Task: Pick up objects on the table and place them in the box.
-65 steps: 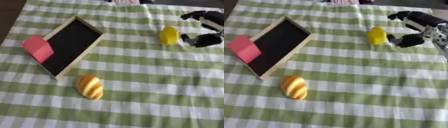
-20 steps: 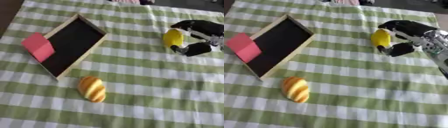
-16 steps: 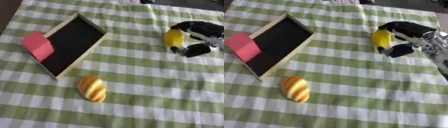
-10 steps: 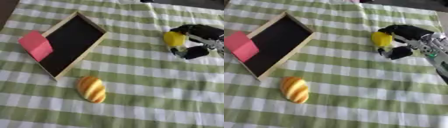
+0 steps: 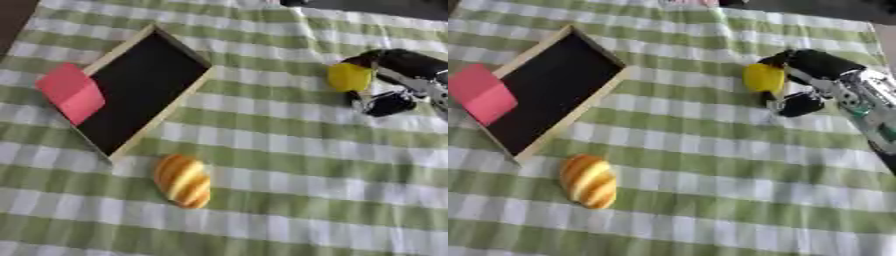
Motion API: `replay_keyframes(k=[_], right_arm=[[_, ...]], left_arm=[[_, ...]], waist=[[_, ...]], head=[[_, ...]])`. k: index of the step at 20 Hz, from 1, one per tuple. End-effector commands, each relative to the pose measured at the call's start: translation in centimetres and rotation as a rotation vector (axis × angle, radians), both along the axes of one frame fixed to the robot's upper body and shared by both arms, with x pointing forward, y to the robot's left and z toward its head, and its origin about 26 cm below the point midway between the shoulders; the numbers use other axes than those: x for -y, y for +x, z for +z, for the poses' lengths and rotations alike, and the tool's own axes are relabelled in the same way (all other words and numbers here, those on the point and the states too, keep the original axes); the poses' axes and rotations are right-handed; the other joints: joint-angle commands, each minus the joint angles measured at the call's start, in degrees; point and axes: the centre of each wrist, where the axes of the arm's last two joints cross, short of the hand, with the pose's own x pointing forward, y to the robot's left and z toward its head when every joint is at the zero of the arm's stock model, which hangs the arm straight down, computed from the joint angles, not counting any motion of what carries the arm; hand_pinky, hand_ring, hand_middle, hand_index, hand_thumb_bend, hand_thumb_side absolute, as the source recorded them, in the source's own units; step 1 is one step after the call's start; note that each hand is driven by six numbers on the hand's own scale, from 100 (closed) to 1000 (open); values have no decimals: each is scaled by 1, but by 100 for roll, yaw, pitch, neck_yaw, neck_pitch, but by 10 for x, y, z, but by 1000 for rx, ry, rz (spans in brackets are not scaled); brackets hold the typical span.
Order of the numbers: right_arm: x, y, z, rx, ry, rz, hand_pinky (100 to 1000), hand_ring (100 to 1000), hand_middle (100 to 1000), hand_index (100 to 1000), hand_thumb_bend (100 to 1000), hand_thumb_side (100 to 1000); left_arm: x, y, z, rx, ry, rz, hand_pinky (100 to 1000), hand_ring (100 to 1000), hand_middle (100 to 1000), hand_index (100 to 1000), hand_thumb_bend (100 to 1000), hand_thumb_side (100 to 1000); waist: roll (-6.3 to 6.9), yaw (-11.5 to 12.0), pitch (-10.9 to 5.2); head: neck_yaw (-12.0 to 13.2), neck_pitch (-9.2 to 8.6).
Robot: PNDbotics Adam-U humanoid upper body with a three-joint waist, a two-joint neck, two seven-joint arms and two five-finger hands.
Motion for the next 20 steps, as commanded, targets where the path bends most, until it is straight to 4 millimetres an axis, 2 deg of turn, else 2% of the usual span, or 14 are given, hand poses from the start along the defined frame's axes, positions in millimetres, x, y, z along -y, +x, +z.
replay_keyframes(k=[1, 3, 5, 8, 14, 17, 20], right_arm=[[0, -5, 16, 138, 0, 13, 777, 778, 582, 639, 100, 319], [-1, -6, 15, 234, 6, 22, 756, 737, 532, 554, 100, 286], [-3, -6, 15, 311, 17, 34, 741, 685, 480, 503, 100, 253], [-7, -8, 17, 380, 37, 60, 732, 647, 453, 455, 100, 212], [-19, -15, 28, 434, 92, 137, 734, 635, 436, 430, 100, 147], [-35, -22, 39, 448, 124, 215, 727, 628, 437, 430, 100, 115], [-60, -32, 55, 482, 142, 320, 721, 620, 433, 427, 100, 100]], left_arm=[[-1, -4, 9, 26, 15, -1, 682, 769, 712, 826, 100, 613], [0, -4, 9, 24, 15, -3, 683, 769, 713, 826, 100, 613], [0, -4, 8, 20, 17, -3, 683, 769, 714, 826, 100, 613], [0, -4, 8, 16, 19, -3, 685, 770, 714, 827, 100, 614], [-1, -5, 6, 4, 25, 0, 689, 771, 714, 828, 100, 615], [-1, -5, 6, 4, 30, -2, 691, 770, 713, 828, 100, 610], [1, -4, 8, 13, 40, -6, 694, 771, 713, 828, 100, 576]], waist=[[41, 2, -141], [44, 3, -157], [50, 1, -187], [61, -6, -257], [112, -36, -472], [138, -52, -584], [166, -24, -704]], head=[[-26, -80], [-26, -64], [-28, -34], [-37, 12], [-29, 133], [-16, 208], [-49, 297]])
